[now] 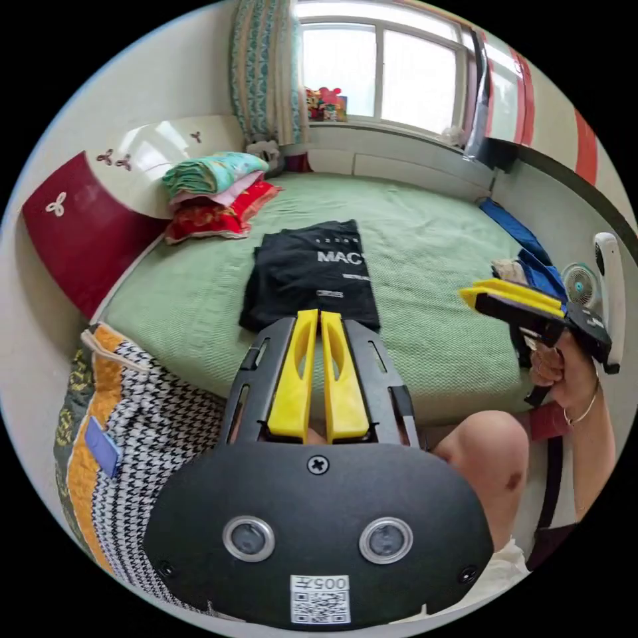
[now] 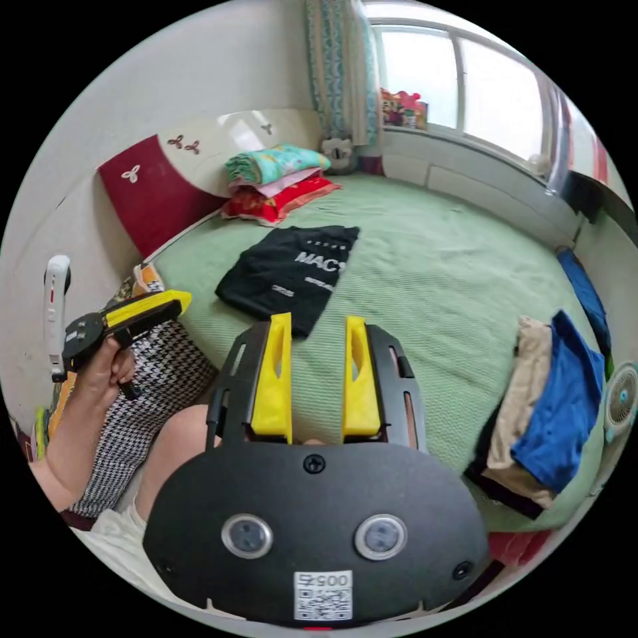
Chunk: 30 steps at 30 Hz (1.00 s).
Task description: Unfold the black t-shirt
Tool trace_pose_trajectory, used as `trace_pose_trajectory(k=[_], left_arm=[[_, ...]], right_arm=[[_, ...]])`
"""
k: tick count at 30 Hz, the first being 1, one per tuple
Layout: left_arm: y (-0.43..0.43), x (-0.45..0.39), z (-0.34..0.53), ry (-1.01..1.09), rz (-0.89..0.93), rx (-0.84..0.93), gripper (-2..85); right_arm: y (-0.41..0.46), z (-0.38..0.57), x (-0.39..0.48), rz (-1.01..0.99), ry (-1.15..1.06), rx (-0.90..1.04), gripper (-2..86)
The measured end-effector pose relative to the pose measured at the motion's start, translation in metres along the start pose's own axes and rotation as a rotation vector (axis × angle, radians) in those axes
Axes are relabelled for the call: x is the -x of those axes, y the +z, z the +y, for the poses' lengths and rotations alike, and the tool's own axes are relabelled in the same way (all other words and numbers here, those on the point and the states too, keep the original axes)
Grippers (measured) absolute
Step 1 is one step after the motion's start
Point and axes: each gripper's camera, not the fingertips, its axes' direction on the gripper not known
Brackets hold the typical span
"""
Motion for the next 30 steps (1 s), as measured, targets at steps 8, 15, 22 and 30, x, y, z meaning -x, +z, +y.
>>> trace_pose_trajectory(k=[8, 15, 22, 30], left_arm=[[0.039, 0.079, -0.041, -0.104, 0.003, -0.042, 8.3], [0.136, 0.116, -0.057, -0.123, 0.037, -0.007, 9.7], [0.169, 0.137, -0.062, -0.051, -0.013, 0.013, 10.6], [0.214, 0.151, -0.072, -0.005, -0.006, 0.069, 11.5]], right_arm=[[0.061, -0.042, 0.07, -0.042, -0.023, -0.011, 10.1], [0.162, -0.08, 0.061, 0.073, -0.04, 0.076, 10.4], [0.212, -0.099, 0.06, 0.031, 0.008, 0.107, 11.4], [0.231, -0.122, 0.084, 0.034, -0.009, 0.072, 11.2]])
